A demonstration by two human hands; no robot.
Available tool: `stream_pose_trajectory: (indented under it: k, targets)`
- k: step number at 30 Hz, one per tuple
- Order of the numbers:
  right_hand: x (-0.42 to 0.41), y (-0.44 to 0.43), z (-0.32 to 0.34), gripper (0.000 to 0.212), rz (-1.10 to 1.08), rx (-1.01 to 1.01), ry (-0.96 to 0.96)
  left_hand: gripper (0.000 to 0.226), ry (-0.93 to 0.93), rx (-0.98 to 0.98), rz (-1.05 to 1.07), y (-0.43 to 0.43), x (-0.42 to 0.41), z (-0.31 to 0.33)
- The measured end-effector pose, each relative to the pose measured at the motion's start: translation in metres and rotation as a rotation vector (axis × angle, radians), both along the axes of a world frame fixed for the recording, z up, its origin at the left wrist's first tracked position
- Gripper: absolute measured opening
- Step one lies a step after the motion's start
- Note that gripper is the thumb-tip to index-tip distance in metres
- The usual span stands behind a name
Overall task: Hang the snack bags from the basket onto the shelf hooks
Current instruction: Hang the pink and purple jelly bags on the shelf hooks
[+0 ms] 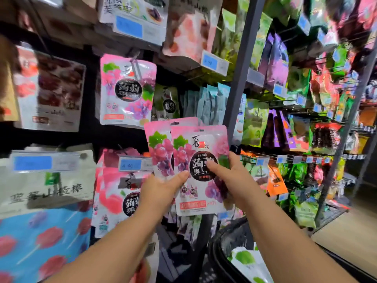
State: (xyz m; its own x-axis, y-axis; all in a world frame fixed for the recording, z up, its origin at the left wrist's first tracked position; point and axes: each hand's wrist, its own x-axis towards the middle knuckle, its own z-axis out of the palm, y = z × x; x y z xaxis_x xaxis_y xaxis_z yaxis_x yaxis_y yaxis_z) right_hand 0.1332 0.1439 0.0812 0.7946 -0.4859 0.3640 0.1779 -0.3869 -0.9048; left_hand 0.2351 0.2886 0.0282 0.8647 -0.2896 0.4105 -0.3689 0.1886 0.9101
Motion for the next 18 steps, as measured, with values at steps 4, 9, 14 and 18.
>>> stream_pose_trajectory:
  k: [4, 9, 14, 18]
  targets:
    - [0.008, 0.018, 0.009, 0.053, 0.177, 0.034, 0.168, 0.062, 0.013, -0.093, 0.079, 0.024, 0.015, 0.024]
    - [0.020, 0.035, 0.020, 0.072, 0.348, 0.019, 0.249, 0.043, -0.007, -0.105, 0.150, 0.050, 0.027, 0.039]
    - [0.036, 0.053, 0.033, 0.049, 0.401, 0.004, 0.094, 0.049, -0.040, -0.096, 0.191, 0.071, 0.028, 0.058]
    - [0.050, 0.065, 0.039, 0.054, 0.414, 0.087, -0.014, 0.043, -0.038, -0.056, 0.229, 0.088, 0.038, 0.070]
